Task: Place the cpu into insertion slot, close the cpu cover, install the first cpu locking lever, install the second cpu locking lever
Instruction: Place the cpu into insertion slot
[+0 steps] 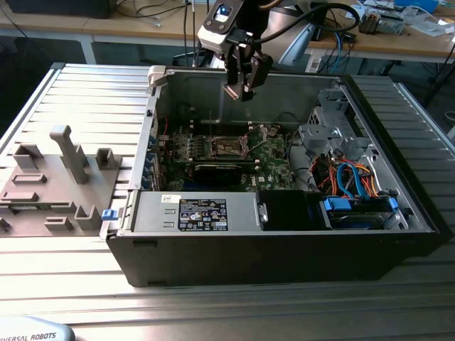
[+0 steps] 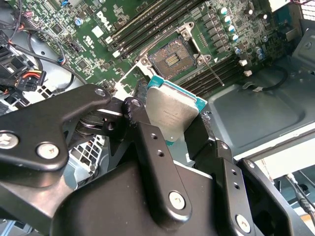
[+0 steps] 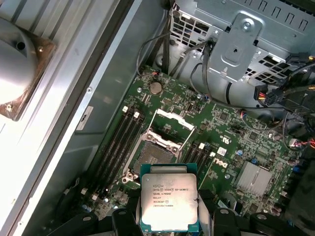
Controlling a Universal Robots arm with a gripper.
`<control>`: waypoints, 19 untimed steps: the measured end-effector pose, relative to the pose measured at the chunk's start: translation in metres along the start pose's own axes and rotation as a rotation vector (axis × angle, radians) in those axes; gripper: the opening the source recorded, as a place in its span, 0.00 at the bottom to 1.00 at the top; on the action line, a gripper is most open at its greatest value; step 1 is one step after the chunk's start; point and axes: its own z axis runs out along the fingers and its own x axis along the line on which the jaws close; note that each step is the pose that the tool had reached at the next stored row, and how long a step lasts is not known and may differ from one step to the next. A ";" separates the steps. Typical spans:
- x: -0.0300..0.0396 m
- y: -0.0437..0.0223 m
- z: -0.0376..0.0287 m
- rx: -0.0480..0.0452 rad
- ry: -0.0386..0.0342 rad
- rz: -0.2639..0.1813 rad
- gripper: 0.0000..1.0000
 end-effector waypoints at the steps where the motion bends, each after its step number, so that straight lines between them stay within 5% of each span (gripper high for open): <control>1: 0.0000 0.0000 0.0000 -0.0001 -0.0001 0.002 0.54; 19: 0.0000 0.0000 0.0000 -0.0002 -0.0010 0.019 0.54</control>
